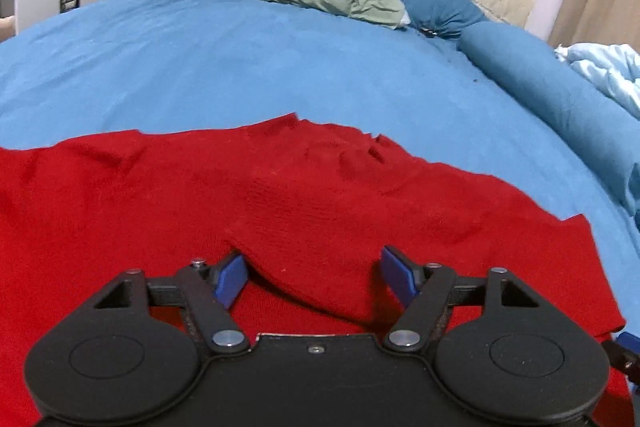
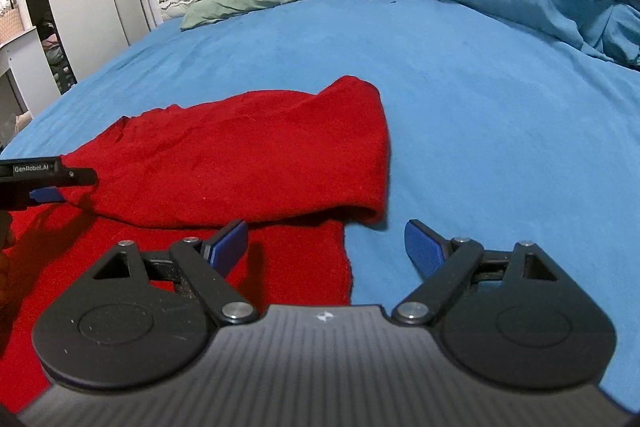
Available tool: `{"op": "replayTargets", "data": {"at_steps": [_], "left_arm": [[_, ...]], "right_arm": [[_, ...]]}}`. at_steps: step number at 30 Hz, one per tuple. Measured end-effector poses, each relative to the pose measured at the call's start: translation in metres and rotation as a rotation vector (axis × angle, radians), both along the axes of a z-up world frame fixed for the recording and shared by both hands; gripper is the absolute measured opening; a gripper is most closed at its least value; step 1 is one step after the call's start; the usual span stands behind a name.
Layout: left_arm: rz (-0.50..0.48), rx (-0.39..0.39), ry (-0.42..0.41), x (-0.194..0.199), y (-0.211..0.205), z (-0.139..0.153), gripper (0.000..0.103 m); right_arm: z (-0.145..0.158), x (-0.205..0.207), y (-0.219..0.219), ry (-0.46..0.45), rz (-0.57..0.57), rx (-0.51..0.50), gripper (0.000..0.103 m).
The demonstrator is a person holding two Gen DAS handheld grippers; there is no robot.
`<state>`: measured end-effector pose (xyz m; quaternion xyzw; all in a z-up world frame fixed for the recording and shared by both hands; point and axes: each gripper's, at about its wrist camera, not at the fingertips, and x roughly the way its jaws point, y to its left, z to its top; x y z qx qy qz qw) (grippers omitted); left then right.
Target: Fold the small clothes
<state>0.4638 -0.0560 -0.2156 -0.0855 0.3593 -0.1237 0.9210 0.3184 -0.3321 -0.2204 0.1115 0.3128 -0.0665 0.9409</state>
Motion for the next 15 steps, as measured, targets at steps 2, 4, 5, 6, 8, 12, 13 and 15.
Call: {"op": "replayTargets", "data": {"at_steps": [2,4,5,6,8,12,13,15], "left_arm": [[-0.009,-0.024,0.007,0.005,0.001,-0.002,0.079],[0.007,-0.059,0.007,0.013,0.005,-0.003,0.073],[0.02,-0.068,0.005,0.014,0.007,-0.002,0.054],[0.034,-0.065,0.004,0.014,0.006,0.0,0.039],[0.055,-0.05,0.003,0.017,0.006,0.005,0.004],[0.083,-0.087,-0.134,0.006,0.022,0.042,0.004],[0.097,-0.086,-0.175,0.0,0.028,0.053,0.004],[0.142,-0.043,-0.257,-0.013,0.042,0.071,0.004]], "right_arm": [[0.0,0.001,0.001,0.005,0.0,-0.007,0.101],[0.001,0.003,0.003,0.011,0.001,-0.019,0.101],[0.0,0.004,0.004,0.015,0.003,-0.028,0.101],[0.0,0.004,0.005,0.02,0.005,-0.038,0.101],[-0.002,0.008,0.008,0.038,0.004,-0.065,0.101],[-0.004,0.022,0.014,0.059,0.01,-0.14,0.101],[-0.005,0.025,0.015,0.063,0.014,-0.155,0.101],[-0.004,0.032,0.019,0.065,0.025,-0.193,0.101]]}}
